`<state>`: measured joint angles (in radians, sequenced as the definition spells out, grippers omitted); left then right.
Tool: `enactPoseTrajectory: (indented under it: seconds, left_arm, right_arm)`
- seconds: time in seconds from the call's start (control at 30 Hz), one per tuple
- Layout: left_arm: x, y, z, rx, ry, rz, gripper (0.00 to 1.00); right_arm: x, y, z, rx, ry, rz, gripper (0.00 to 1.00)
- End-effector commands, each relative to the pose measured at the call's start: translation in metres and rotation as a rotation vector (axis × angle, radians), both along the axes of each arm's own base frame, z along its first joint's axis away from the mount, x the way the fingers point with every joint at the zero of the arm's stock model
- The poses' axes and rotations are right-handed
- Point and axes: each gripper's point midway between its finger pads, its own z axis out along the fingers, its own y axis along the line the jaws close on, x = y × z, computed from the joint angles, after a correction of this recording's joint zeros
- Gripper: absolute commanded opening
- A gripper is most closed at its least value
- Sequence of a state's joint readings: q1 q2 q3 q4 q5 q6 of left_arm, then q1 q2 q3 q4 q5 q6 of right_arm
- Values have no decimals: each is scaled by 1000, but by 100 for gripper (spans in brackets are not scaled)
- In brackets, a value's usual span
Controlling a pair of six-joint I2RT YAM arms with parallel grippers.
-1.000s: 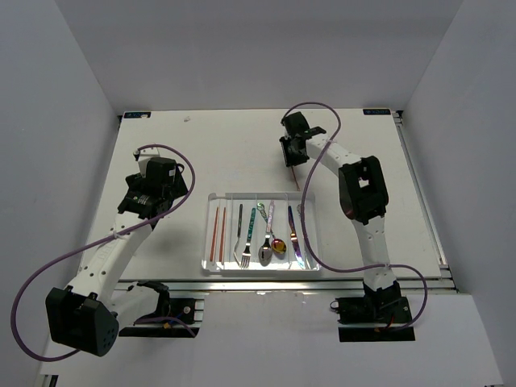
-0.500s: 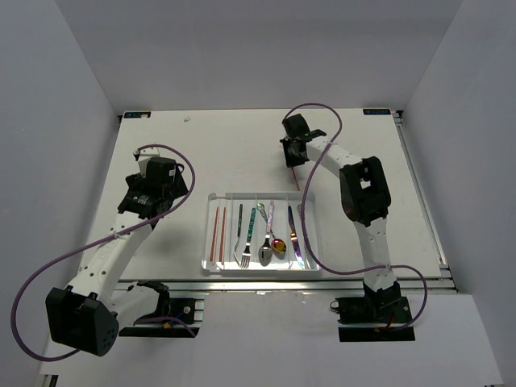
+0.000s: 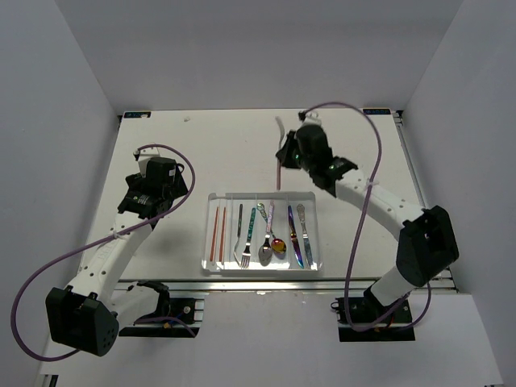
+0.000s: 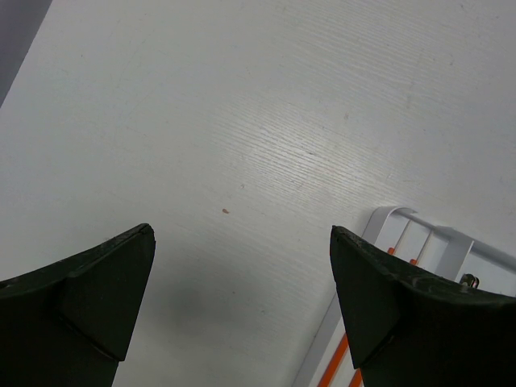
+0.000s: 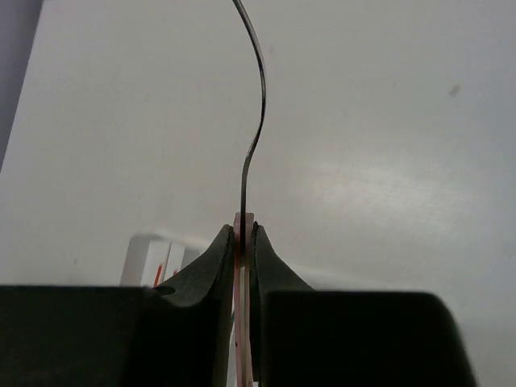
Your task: Sort the eating utensils into containers
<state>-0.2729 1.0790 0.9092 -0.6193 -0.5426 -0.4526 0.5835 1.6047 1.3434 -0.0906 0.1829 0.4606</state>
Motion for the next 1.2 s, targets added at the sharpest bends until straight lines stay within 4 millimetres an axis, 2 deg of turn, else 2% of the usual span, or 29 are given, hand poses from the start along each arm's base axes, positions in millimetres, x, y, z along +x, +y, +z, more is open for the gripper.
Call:
enactPoseTrajectory:
  seconds: [0.0, 0.03, 0.1, 0.13, 0.2, 0.23, 0.33, 0.47, 0.57, 0.9, 1.07, 1.17]
  left_arm:
    - [1, 2, 4, 0, -23, 13, 98]
    - [1, 2, 4, -2, -23, 10, 98]
    - [1, 2, 4, -3, -22, 9, 98]
    - [1, 1, 4, -4, -25, 8, 98]
    - [1, 0, 4, -8, -26, 5, 98]
    - [1, -1, 5, -12, -28, -1, 98]
    - [1, -2, 5, -16, -29, -5, 98]
    - [1, -3, 6, -23, -34, -13, 98]
    - [1, -3, 7, -22, -35, -14, 98]
    - [1, -4, 7, -26, -38, -20, 98]
    - [1, -5, 7, -27, -36, -22, 98]
    - [1, -4, 7, -27, -38, -21, 98]
  right_arm:
    - [-44, 35, -33, 171, 96, -19, 0]
    - [-64, 55, -34, 197, 104, 17, 0]
    - [-82, 65, -46, 204, 130, 11, 0]
    - [-97, 78, -52, 211, 149, 43, 0]
    - [-111, 84, -67, 244, 193, 24, 0]
    - [-123, 92, -71, 247, 197, 45, 0]
    - [-138, 100, -91, 230, 224, 34, 0]
    - [-150, 109, -106, 228, 274, 30, 0]
    - [-162, 107, -122, 237, 302, -10, 0]
    - [-183, 126, -142, 202, 355, 49, 0]
    - [-191, 121, -144, 198, 352, 31, 0]
    - [-193, 122, -143, 198, 355, 37, 17]
